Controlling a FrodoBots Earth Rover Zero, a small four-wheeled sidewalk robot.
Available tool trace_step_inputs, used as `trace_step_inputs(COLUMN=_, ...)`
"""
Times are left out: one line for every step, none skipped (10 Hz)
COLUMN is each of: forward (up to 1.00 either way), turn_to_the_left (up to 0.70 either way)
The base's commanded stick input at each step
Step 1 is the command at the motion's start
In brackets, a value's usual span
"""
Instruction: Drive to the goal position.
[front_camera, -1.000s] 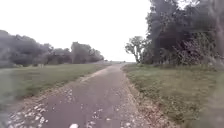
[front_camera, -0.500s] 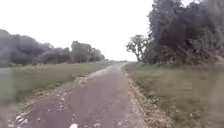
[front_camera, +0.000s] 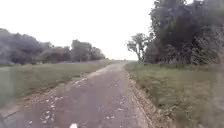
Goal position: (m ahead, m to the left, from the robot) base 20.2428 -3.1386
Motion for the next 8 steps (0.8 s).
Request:
trace_step_inputs(forward=0.7, turn_to_the_left=0.0)
trace_step_inputs(forward=0.7, turn_to_the_left=0.0)
trace_step_inputs(forward=0.7, turn_to_the_left=0.0)
trace_step_inputs(forward=0.7, turn_to_the_left=0.0)
trace_step_inputs(forward=0.7, turn_to_the_left=0.0)
trace_step_inputs(forward=0.7, turn_to_the_left=0.0)
trace_step_inputs(forward=0.7, turn_to_the_left=0.0)
trace_step_inputs(forward=0.7, turn_to_the_left=0.0)
